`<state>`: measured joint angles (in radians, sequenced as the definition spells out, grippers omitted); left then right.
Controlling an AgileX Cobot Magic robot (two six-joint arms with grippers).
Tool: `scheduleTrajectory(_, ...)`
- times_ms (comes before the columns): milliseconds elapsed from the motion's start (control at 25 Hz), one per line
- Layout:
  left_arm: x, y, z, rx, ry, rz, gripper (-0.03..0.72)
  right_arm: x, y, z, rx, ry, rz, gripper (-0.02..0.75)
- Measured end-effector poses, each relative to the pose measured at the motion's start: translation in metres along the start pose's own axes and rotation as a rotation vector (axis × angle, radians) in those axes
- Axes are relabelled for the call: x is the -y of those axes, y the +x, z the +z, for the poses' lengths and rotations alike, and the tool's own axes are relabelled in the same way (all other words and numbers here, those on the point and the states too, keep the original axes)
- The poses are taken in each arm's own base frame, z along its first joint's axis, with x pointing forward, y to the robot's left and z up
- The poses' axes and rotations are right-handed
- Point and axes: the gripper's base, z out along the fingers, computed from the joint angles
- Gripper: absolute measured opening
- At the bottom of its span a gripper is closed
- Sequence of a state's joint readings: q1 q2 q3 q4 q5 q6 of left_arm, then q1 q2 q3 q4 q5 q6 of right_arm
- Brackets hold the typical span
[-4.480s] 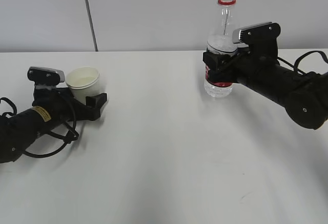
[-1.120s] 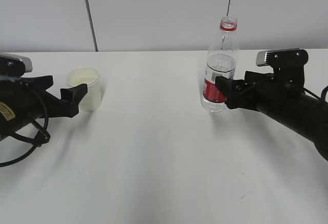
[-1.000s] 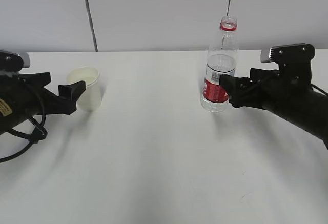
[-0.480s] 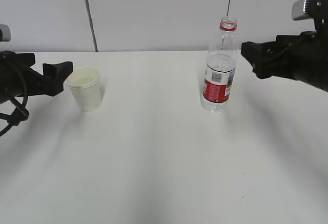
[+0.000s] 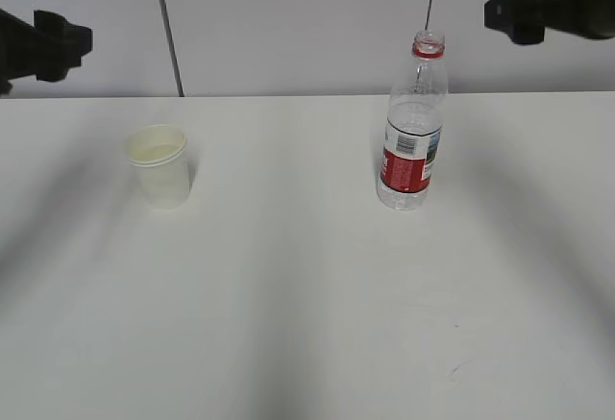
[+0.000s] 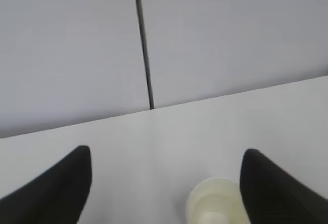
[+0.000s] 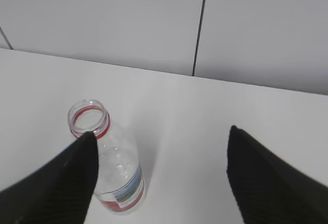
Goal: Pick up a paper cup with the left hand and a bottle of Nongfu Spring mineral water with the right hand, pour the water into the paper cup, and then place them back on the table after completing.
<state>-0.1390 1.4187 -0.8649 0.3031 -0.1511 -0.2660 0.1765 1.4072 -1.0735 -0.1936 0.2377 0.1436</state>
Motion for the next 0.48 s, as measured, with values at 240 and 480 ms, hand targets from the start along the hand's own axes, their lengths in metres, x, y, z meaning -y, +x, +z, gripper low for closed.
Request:
scheduleTrajectory(240,-0.007,-0.04,-0.007,-0.241,-0.113,-0.073,0.486,0.004,-0.042,-0.029,-0.159,0.012,0.108,0.575)
scheduleTrajectory(480,-0.008,-0.056,-0.026,-0.487,-0.158,-0.184,0.457,0.005,-0.062,-0.062,-0.349,0.005,0.154,0.575)
